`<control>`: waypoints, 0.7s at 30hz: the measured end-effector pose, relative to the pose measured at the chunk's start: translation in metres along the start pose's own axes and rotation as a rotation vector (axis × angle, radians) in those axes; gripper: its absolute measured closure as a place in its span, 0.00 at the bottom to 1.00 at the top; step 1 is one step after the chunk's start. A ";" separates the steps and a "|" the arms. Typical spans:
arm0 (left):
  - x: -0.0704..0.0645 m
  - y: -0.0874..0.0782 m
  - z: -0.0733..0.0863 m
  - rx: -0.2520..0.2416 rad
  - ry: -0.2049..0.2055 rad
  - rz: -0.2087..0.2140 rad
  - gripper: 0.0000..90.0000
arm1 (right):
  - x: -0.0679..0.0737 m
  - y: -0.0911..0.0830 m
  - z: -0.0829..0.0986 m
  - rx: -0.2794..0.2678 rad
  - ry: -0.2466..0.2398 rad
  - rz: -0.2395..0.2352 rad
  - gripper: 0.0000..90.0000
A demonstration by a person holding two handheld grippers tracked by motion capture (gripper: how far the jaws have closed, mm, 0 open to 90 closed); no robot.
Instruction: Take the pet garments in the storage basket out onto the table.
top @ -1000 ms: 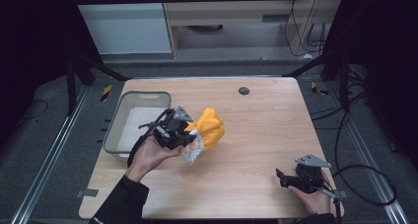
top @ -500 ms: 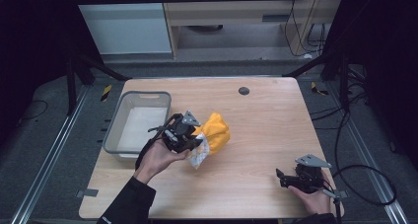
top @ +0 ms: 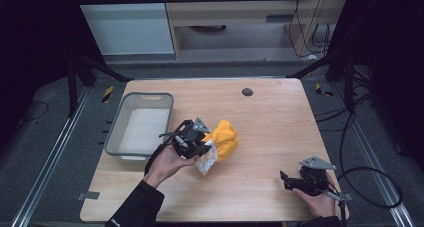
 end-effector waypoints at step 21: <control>-0.017 0.026 0.008 0.023 0.021 0.041 0.92 | -0.001 0.001 0.001 0.003 -0.010 0.005 0.09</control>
Point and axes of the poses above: each handheld gripper's, and its own axes: y roughly forward along the jaws, z roughly out of its underside, x roughly to its left, the point moved 8 cm from there along y, roughly forward along the jaws, and after that the axes turned 11 degrees about -z, right-handed, at the moved point
